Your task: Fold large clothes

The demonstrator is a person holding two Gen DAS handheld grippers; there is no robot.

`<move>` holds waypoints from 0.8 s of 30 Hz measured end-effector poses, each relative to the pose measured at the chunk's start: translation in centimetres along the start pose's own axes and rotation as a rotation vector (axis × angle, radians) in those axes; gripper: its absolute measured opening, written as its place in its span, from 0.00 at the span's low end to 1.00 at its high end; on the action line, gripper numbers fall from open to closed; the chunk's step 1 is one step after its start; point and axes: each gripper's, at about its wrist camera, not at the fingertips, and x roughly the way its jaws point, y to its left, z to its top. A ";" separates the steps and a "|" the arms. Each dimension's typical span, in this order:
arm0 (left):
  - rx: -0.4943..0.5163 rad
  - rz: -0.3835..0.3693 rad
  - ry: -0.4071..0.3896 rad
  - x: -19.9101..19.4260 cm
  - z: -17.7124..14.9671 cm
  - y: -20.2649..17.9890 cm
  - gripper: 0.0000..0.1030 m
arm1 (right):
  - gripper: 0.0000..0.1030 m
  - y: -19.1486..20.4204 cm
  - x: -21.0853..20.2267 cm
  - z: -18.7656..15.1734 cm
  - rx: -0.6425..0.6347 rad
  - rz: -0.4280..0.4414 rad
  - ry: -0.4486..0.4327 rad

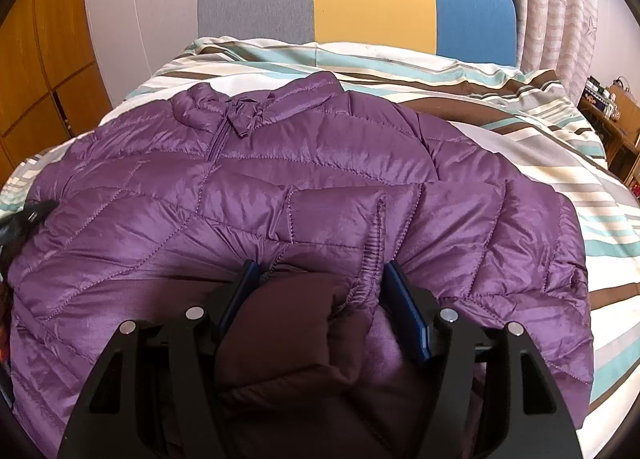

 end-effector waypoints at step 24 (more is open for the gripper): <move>-0.078 -0.098 0.048 -13.3 -17.3 4.7 0.95 | 0.72 -7.3 -17.3 -11.4 0.083 0.155 0.101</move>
